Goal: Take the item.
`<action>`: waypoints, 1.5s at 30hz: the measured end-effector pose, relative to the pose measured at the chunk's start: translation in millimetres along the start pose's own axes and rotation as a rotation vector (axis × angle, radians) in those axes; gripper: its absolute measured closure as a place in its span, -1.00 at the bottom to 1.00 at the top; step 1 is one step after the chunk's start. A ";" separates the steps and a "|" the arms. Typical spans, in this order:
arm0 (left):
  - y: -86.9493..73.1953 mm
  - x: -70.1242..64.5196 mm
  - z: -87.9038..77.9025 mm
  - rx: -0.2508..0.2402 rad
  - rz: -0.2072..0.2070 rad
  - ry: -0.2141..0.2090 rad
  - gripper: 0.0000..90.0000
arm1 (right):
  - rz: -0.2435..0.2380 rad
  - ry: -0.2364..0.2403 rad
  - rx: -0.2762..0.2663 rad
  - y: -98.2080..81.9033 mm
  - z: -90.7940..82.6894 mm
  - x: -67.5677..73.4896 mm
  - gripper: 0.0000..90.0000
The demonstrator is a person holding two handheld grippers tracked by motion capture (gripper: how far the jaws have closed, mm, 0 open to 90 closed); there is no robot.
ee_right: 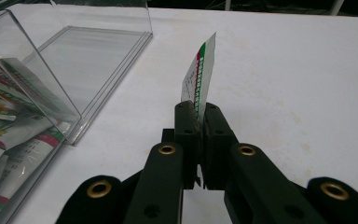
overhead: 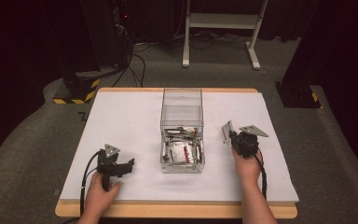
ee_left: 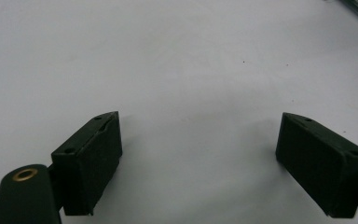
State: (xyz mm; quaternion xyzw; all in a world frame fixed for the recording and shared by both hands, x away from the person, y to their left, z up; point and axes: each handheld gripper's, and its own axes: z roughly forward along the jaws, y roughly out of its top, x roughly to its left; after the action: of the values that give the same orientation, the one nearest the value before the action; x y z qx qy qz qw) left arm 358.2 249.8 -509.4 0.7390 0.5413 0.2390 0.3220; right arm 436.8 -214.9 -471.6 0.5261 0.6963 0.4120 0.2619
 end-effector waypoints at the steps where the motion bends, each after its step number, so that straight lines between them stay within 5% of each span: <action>1: 0.0 0.0 0.0 0.000 0.000 0.000 -0.68 | 0.003 -0.003 0.002 -0.2 0.3 -0.6 0.94; 11: 0.0 0.0 0.0 0.000 0.000 0.000 -0.68 | 0.047 -0.038 0.003 -1.3 -2.4 -13.1 0.61; 22: 0.1 0.2 0.1 0.000 0.000 0.000 -0.68 | 0.081 -0.081 -0.023 -1.9 -15.8 -28.6 0.53; 45: 0.1 0.3 0.2 0.000 -0.001 -0.001 -0.68 | -0.002 -0.054 -0.058 2.1 -31.6 -6.6 0.46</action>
State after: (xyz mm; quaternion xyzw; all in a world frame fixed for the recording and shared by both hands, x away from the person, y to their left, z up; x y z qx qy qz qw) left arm 358.5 250.0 -509.4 0.7390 0.5413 0.2386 0.3225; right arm 414.6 -230.4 -453.8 0.5282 0.6774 0.4176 0.2962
